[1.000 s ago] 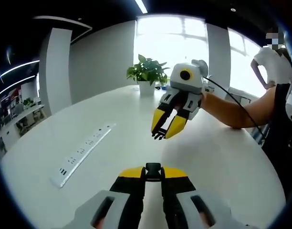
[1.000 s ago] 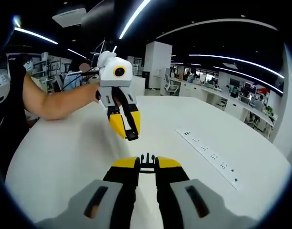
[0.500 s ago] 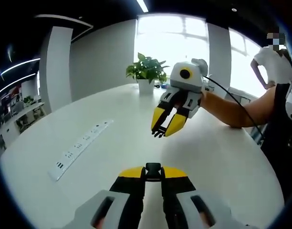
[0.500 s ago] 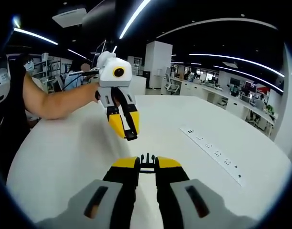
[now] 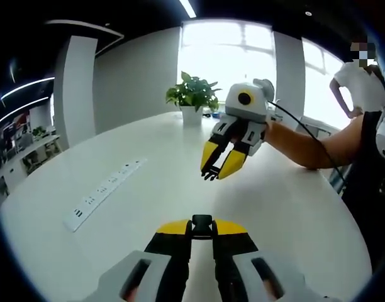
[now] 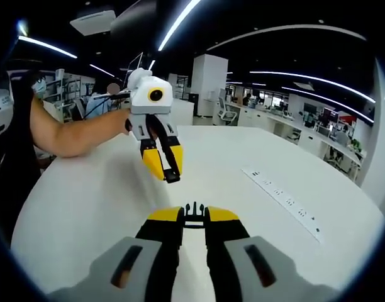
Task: Snap the two parts of the plastic buckle together until the buckle closes and remains connected.
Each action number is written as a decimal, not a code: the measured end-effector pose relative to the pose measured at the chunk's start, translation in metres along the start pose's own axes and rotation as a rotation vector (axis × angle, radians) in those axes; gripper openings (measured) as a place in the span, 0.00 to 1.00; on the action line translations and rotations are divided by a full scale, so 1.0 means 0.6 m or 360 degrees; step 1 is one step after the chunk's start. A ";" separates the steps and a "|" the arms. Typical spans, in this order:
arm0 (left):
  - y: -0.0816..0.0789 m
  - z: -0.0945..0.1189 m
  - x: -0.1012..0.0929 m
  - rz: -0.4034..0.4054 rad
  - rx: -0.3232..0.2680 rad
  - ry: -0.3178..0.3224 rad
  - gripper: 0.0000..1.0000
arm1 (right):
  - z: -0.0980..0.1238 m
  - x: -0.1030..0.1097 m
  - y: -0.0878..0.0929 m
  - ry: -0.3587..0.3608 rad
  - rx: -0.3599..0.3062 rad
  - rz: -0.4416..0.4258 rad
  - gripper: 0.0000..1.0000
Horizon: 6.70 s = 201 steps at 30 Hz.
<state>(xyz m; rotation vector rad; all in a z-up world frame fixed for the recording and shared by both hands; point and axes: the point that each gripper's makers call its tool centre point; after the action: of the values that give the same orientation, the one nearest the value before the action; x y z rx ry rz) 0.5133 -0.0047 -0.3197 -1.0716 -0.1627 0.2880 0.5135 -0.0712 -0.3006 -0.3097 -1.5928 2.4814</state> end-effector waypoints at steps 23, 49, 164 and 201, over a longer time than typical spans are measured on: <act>-0.001 0.012 -0.022 -0.0017 0.0008 0.0001 0.12 | 0.004 0.026 -0.006 -0.0009 0.0008 0.0019 0.14; 0.000 0.020 -0.045 -0.0032 0.0009 -0.0001 0.12 | 0.008 0.047 -0.010 -0.0007 0.0001 0.0036 0.14; 0.064 0.111 -0.169 -0.0083 0.0043 -0.0017 0.12 | 0.004 0.211 -0.021 -0.0111 0.0019 0.0122 0.14; 0.087 0.117 -0.196 -0.0099 0.0074 -0.0003 0.12 | -0.001 0.242 -0.008 -0.0130 0.0008 0.0109 0.14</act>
<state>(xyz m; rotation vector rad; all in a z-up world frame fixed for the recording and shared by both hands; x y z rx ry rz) 0.3743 0.0410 -0.3317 -1.0185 -0.1897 0.2355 0.3739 -0.0313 -0.3079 -0.2699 -1.6329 2.5803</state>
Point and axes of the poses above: the point that each gripper's makers call its tool centre point, and the gripper's own axes: z roughly backward along the fingers, x roughly to its left, y roughly out of its underside, and after that the axes turned 9 degrees about -y, right-handed
